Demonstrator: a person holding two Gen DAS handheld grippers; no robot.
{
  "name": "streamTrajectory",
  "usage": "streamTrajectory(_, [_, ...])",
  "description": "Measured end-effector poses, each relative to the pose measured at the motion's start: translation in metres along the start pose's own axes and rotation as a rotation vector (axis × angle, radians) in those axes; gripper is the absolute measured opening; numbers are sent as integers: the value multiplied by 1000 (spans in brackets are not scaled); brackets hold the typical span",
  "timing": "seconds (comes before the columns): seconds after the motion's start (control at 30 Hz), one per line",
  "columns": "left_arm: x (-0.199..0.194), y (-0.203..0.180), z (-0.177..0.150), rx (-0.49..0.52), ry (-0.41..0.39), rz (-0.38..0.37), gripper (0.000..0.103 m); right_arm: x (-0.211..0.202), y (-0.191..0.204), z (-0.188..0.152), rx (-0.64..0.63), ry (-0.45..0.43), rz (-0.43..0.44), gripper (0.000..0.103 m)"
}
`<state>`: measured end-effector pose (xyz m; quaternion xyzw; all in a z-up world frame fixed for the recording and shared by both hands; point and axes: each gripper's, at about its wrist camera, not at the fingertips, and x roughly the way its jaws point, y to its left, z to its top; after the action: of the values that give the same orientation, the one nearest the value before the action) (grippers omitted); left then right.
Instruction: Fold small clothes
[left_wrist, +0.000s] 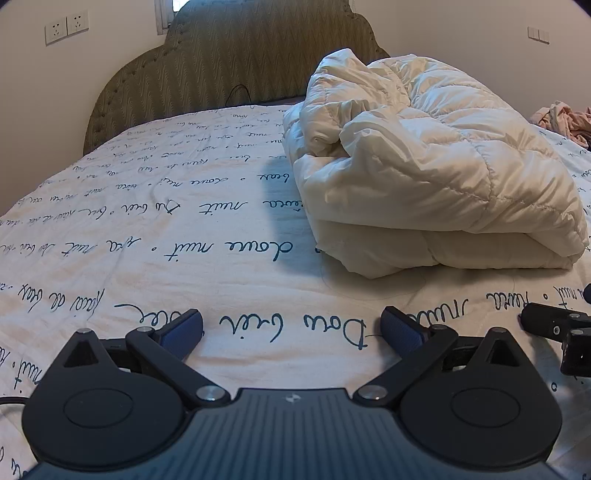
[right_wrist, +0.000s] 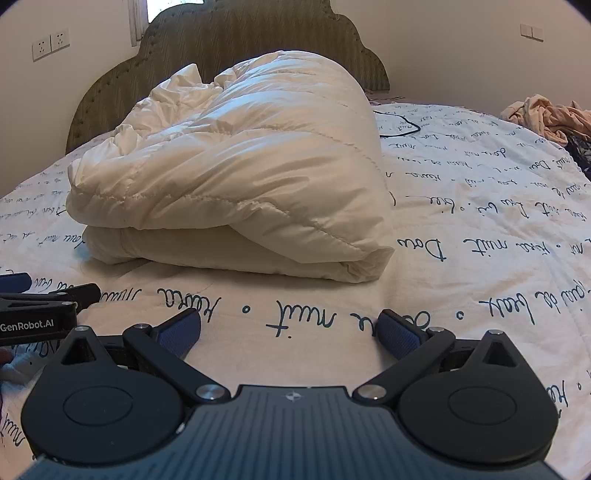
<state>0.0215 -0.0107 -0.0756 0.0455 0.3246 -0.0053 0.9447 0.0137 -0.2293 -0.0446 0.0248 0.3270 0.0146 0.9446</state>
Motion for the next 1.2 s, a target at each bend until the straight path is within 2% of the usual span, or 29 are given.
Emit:
streamTrajectory(0.23, [0, 0, 0, -2, 1, 1, 103, 3, 8, 0, -56, 14, -39, 103])
streamTrajectory(1.07, [2, -2, 0, 6, 3, 11, 103, 2, 8, 2, -39, 14, -36, 103])
streamTrajectory(1.2, [1, -2, -1, 6, 3, 11, 103, -9, 13, 5, -50, -47, -47, 103])
